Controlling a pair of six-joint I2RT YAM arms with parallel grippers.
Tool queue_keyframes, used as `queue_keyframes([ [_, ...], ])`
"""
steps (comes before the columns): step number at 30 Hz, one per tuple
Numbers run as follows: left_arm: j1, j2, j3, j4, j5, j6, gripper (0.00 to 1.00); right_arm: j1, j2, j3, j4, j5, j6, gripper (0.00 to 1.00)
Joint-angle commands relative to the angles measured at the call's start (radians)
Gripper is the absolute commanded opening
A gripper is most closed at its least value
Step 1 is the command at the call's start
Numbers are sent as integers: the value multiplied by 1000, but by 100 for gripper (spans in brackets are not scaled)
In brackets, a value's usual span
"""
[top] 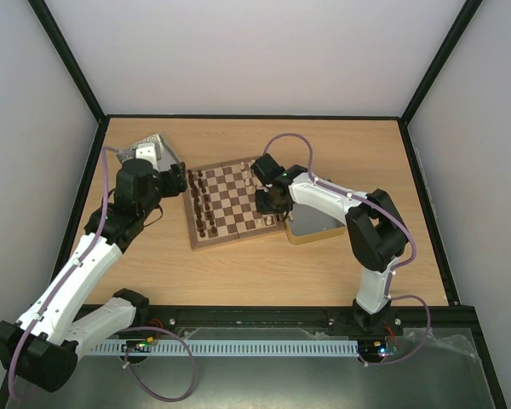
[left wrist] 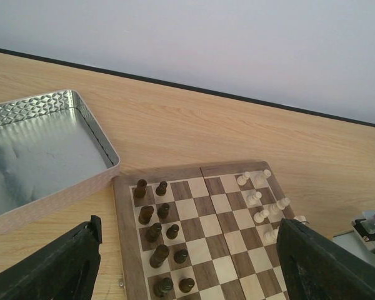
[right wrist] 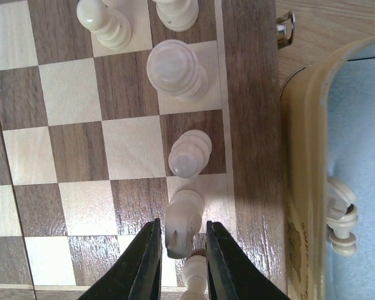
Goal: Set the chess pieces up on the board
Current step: Place the chess piece on the chessboard, then pick up the chess piece from the storage box.
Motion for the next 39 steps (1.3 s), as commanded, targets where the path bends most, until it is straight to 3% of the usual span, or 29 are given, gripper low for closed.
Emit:
queue_keyframes([
  [1, 8, -5, -10, 28, 0, 14, 79, 8, -45, 12, -28, 33, 4, 19],
  [22, 14, 0, -12, 29, 8, 13, 79, 7, -27, 9, -50, 73, -13, 15],
  [30, 16, 0, -11, 30, 14, 12, 79, 8, -105, 3, -19, 19, -15, 23],
  [39, 19, -15, -21, 54, 46, 16, 79, -12, -309, -144, 49, 229, 65, 33],
])
